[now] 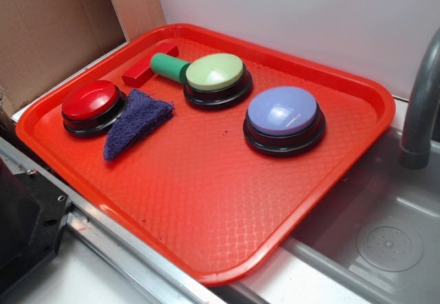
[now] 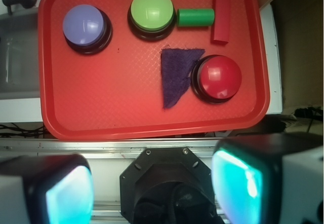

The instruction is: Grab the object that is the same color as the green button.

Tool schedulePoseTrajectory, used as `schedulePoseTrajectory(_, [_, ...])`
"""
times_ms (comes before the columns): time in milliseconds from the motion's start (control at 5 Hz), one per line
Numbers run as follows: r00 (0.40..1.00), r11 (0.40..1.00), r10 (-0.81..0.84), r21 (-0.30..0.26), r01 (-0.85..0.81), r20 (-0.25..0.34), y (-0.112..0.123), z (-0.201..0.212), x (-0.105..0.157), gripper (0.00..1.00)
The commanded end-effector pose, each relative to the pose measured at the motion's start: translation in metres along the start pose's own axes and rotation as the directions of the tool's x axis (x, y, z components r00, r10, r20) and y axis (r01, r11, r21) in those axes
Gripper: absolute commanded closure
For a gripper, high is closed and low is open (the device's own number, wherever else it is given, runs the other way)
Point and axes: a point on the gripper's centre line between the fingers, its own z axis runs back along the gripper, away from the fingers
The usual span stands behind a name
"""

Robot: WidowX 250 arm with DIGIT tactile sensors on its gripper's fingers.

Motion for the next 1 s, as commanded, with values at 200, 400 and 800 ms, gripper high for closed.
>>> schedulePoseTrajectory(200, [0.992,0.992,0.117,0.032,-0.118,0.035,0.001,-0.012,0.012,0.00])
schedulePoseTrajectory(400, [0.962,0.962,0.272,0.013,-0.272,0.035,0.010,-0.026,0.033,0.00])
schedulePoseTrajectory(800, [0.737,0.744,0.667,-0.051,-0.666,0.108,0.042,-0.065,0.081,0.00])
